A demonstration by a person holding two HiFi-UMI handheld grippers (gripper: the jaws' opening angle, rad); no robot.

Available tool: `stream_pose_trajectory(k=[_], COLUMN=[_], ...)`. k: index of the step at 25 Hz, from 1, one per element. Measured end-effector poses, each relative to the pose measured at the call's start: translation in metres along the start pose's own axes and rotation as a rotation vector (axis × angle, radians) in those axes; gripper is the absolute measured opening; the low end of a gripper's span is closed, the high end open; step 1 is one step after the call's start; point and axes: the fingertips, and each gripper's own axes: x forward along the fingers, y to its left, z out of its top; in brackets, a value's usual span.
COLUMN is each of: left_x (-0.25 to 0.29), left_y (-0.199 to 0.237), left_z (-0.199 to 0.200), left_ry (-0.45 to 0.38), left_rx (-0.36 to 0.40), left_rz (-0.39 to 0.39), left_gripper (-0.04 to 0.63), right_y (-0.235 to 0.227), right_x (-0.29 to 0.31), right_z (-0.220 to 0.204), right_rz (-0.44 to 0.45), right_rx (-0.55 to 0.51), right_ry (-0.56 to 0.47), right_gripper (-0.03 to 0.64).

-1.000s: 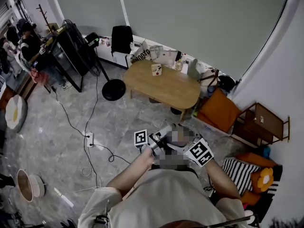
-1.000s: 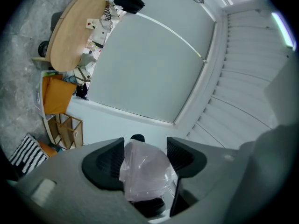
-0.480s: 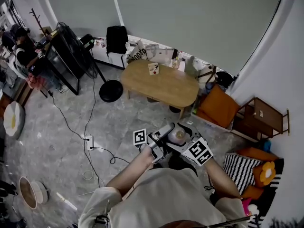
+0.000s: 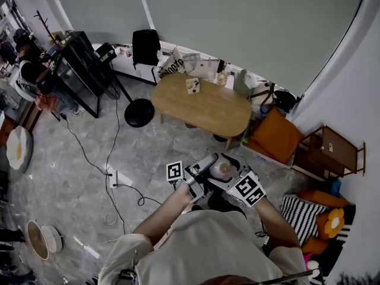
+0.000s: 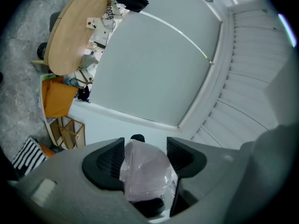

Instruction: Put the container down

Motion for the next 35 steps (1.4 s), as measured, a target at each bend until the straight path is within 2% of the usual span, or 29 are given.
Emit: stream_pose_trajectory(k=[12,20,35], left_x=[0.092,0.158,0.195], left_y=[0.033,0.05,0.074], left_z=[0.091,0.13,0.176], left_ry=[-0.05,-0.074,-0.105], left_rx=[0.007,0.034,0.03], left_rz=[0.024,0.015,0.047], left_gripper=[0.275,0.275,0.275], right_y=[-0.128,-0.207,-0.265], right_x=[0.025,0.022,0.04], right_z=[-0.004,-0.009,-0.02], right_rz=[0.059,0.09,0.12], right_rx=[0.012,-0.009,0.017], right_ry=[0.003,-0.004,0.002], right_gripper=[0.399,0.399,0.399])
